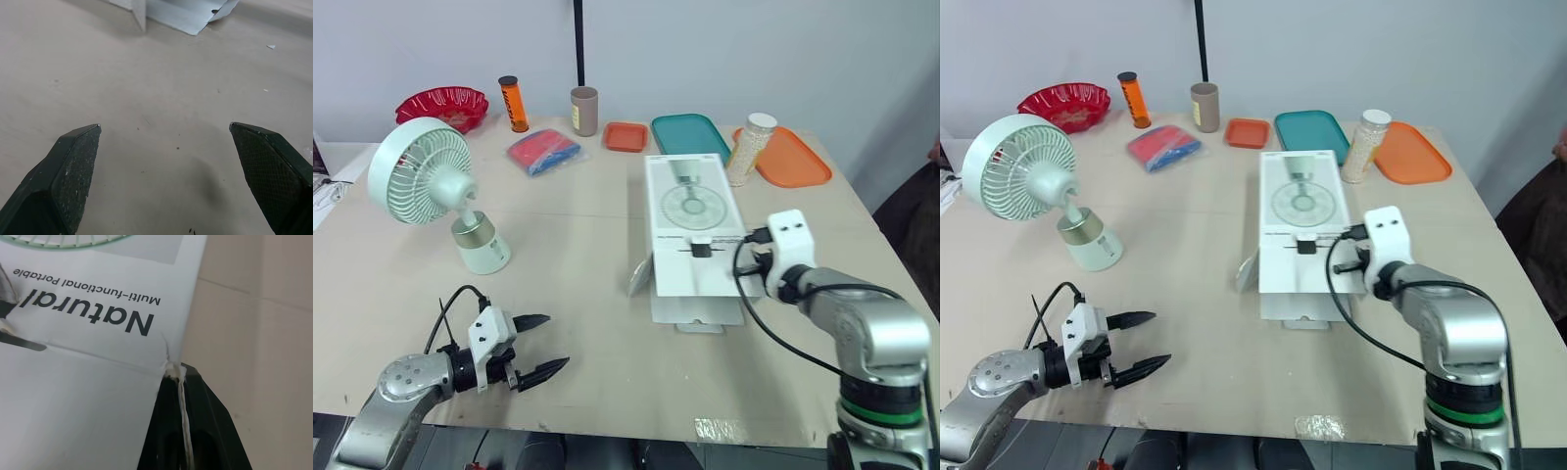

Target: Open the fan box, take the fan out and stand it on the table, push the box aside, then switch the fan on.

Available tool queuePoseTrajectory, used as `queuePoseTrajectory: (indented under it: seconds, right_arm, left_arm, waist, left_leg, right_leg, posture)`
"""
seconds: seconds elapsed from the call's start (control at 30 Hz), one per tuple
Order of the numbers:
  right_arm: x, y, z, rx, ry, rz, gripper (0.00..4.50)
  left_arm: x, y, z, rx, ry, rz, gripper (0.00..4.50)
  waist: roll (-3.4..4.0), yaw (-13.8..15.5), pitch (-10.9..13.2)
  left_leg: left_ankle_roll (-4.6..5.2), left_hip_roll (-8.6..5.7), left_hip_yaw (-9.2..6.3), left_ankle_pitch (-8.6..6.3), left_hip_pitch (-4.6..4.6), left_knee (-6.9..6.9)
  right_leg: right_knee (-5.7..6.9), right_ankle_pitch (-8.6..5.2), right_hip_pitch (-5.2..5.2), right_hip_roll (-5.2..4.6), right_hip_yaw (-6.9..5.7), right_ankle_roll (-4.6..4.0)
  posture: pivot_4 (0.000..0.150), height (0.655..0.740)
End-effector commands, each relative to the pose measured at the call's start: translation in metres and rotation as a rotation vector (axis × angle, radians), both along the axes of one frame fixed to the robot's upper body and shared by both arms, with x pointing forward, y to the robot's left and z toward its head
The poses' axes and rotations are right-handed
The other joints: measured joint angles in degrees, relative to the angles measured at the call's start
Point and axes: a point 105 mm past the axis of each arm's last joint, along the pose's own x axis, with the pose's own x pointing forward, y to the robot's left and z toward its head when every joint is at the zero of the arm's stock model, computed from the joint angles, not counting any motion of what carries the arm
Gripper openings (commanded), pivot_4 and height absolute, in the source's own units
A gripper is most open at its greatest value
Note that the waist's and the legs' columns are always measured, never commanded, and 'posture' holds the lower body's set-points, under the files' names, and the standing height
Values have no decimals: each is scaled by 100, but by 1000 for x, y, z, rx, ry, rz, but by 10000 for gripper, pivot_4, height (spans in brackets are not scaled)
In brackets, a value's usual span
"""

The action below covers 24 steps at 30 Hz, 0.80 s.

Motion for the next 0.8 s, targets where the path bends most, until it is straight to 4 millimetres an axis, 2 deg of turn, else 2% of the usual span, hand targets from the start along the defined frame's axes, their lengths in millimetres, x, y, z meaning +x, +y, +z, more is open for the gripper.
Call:
queuePoseTrajectory:
  seconds: [0.03,0.1,0.23,0.3,0.33,0.4,0.5,0.53,0.57,0.6,0.7,0.8]
  right_arm:
    - [-9,-20,13,-2,-45,-86,303]
    - [-11,-24,12,8,-41,-110,303]
    - [-18,-59,7,61,-39,-266,303]
    - [-18,-66,7,57,-43,-287,303]
    - [-18,-67,6,51,-43,-284,4303]
    - [-19,-63,3,47,-31,-251,7313]
    - [-27,-43,-2,24,22,-100,20351]
    - [-31,-38,-2,9,39,-46,23203]
    - [-34,-35,0,-11,37,-1,28706]
    - [-38,-35,4,-33,29,31,30626]
    - [-45,-44,13,-74,28,60,44270]
    - [-50,-49,18,-118,28,100,44270]
  left_arm:
    - [2,-5,8,-1,-36,-40,45000]
    - [4,-6,9,-1,-37,-46,45000]
    - [10,-8,13,-1,-46,-66,45000]
    - [12,-8,14,2,-47,-71,45000]
    - [13,-8,14,4,-49,-72,45000]
    - [16,-7,15,6,-52,-72,45000]
    - [17,-6,15,8,-53,-71,45000]
    - [16,-6,15,8,-53,-71,45000]
    - [16,-6,14,9,-53,-72,45000]
    - [16,-6,14,9,-53,-73,45000]
    - [15,-6,13,7,-52,-71,45000]
    - [14,-5,13,9,-52,-73,45000]
  waist:
    - [4,-8,-2]
    - [5,-9,-2]
    - [5,15,-2]
    - [6,18,-3]
    - [6,18,-3]
    - [8,16,-4]
    - [15,12,-6]
    - [21,14,-3]
    - [23,14,-2]
    - [25,15,-1]
    - [29,15,0]
    - [29,15,0]
  left_leg:
    - [0,0,0,0,1,0]
    - [0,-1,1,0,1,0]
    - [0,-2,1,0,-2,0]
    - [0,-4,0,0,-3,1]
    - [0,-5,2,0,-3,1]
    - [1,-5,2,0,-2,0]
    - [1,-3,2,0,0,0]
    - [1,-3,3,0,-1,0]
    - [1,-4,3,0,-2,0]
    - [1,-5,3,0,-2,0]
    - [1,-5,2,0,0,3]
    - [1,-4,1,0,2,5]
  right_leg:
    - [1,0,0,1,0,0]
    - [1,0,1,0,2,1]
    - [0,-1,1,0,0,2]
    - [0,-2,2,-3,-1,3]
    - [-1,-2,2,-5,2,3]
    - [-1,-2,2,-4,2,3]
    - [0,-2,2,-1,3,3]
    - [0,-2,2,-1,3,3]
    - [0,-3,2,-3,3,5]
    - [0,-3,3,-3,3,5]
    - [0,-3,6,-3,2,6]
    - [-1,-3,9,-2,2,6]
  posture:
    - [1500,7389]
    - [1500,7389]
    - [1500,7389]
    - [1500,7389]
    - [1500,7389]
    - [1500,7389]
    - [1500,7389]
    - [1500,7389]
    - [1500,7389]
    - [1500,7389]
    - [1500,7389]
    - [1500,7389]
